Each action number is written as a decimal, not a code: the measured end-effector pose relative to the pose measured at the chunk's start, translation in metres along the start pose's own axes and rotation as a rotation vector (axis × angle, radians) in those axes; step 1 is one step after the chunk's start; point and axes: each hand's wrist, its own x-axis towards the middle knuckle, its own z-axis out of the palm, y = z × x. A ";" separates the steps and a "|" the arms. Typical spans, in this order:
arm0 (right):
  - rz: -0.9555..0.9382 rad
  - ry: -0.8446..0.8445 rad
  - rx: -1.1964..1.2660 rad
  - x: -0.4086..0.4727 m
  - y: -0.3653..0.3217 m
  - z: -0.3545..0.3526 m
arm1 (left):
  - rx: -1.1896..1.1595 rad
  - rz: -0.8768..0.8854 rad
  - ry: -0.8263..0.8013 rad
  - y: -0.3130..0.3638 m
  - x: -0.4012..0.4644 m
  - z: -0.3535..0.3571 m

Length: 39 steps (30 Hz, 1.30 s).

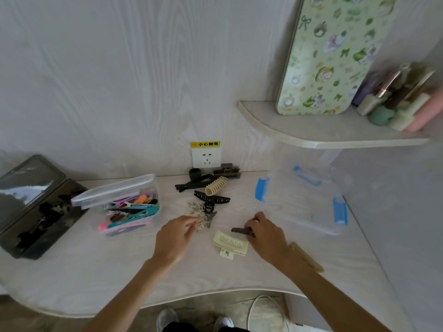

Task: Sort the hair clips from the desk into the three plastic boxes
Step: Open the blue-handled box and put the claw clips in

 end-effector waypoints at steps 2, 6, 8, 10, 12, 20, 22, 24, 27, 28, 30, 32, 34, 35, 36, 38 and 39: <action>-0.020 -0.018 -0.021 -0.005 0.006 0.000 | -0.057 -0.054 0.006 -0.002 0.000 -0.006; -0.129 0.074 0.115 -0.031 0.010 -0.012 | -0.295 -0.136 0.016 0.004 0.005 -0.019; -0.179 0.139 0.198 -0.047 0.009 -0.025 | -0.404 -0.169 0.021 0.013 0.008 -0.027; -0.164 0.204 0.290 -0.063 0.007 -0.042 | -0.535 -0.215 0.029 0.030 0.014 -0.039; -0.057 0.298 0.452 -0.075 0.011 -0.063 | -0.741 -0.244 0.017 0.056 0.021 -0.051; 0.462 0.375 0.662 -0.031 0.089 -0.118 | -0.890 -0.171 -0.254 0.188 0.075 -0.030; 0.535 0.288 0.680 -0.013 0.103 -0.112 | -0.632 -0.092 -0.298 0.204 0.090 -0.006; 0.561 0.218 0.703 0.001 0.103 -0.103 | -0.279 -0.010 -0.272 0.206 0.100 0.016; 0.629 0.089 0.703 0.013 0.103 -0.093 | 0.000 0.051 -0.218 0.207 0.103 0.040; 0.667 0.057 0.715 0.016 0.104 -0.091 | 0.011 0.079 -0.217 0.206 0.104 0.044; 0.712 0.027 0.745 0.024 0.107 -0.086 | -0.120 0.118 -0.207 0.201 0.102 0.046; 0.730 0.023 0.755 0.029 0.108 -0.081 | -0.242 0.124 -0.111 0.191 0.095 0.039; 0.718 0.022 0.738 0.034 0.107 -0.075 | -0.318 0.064 0.019 0.176 0.090 0.033; 0.714 0.010 0.729 0.036 0.105 -0.072 | -0.328 0.014 0.036 0.166 0.090 0.031; 0.702 -0.007 0.702 0.039 0.101 -0.070 | -0.318 -0.046 0.014 0.157 0.090 0.031; 0.665 -0.082 0.640 0.044 0.095 -0.066 | -0.308 -0.151 -0.095 0.143 0.091 0.034; 0.641 -0.111 0.631 0.048 0.091 -0.067 | -0.344 -0.174 -0.147 0.138 0.091 0.036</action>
